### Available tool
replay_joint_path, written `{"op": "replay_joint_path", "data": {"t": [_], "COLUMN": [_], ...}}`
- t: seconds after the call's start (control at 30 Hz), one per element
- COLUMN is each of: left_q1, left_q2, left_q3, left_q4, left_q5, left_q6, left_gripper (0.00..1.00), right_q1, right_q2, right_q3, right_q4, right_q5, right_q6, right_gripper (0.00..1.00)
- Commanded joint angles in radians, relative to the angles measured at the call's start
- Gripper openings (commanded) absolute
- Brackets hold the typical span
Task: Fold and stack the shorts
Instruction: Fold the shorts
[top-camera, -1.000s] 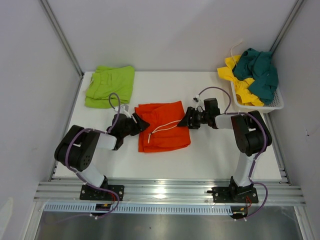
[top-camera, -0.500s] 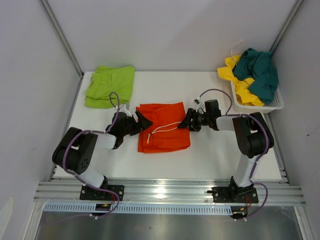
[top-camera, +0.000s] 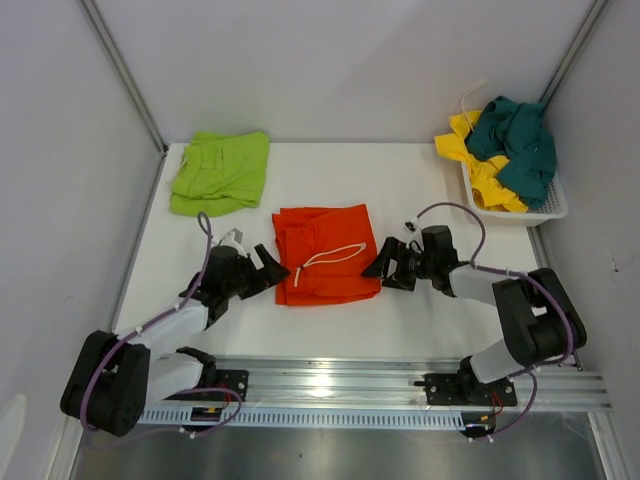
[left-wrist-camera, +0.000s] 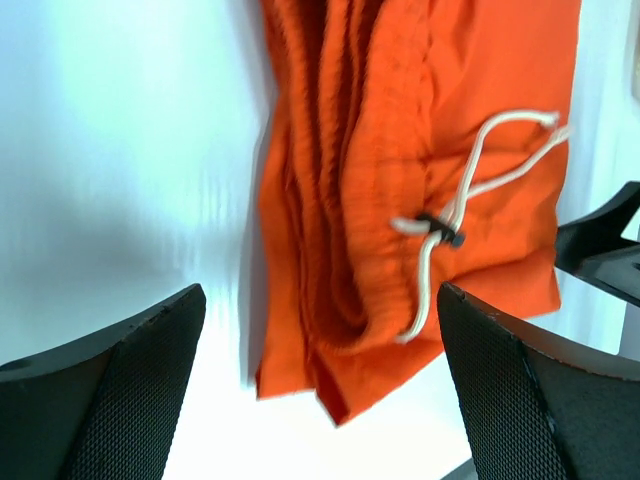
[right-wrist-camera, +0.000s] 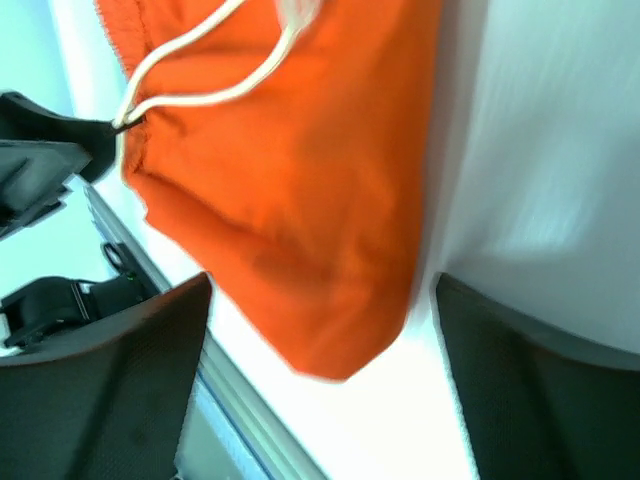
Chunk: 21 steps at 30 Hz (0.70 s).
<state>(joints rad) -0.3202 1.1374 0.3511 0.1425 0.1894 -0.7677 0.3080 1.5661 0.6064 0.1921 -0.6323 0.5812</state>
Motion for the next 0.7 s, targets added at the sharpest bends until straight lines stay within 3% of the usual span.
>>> {"op": "replay_joint_path", "data": {"t": [0.0,0.13,0.33,0.67], "left_q1": [0.001,0.001,0.001,0.001], "left_q2": [-0.076,-0.145,-0.223,-0.298], "left_q3": [-0.053,-0.083,-0.078,-0.078], "left_q4": [-0.075,-0.086,-0.132,-0.213], "left_q5": [-0.01,-0.011,-0.025,-0.025], "left_q6": [-0.004,-0.019,-0.007,0.01], "left_gripper": [0.99,0.99,0.99,0.99], "right_q1": [0.026,0.089,0.256,0.207], "right_q2": [-0.122,-0.277,-0.429,-0.177], "right_q3": [-0.085,-0.229,-0.27,-0.246], "right_q4": [0.015,0.075,0.075,0.288], "right_q5": [0.118,0.305,0.61,0.531], "right_q6": [0.106,0.25,0.393,0.407], "right_gripper": [0.98,0.99,1.0,0.99]}}
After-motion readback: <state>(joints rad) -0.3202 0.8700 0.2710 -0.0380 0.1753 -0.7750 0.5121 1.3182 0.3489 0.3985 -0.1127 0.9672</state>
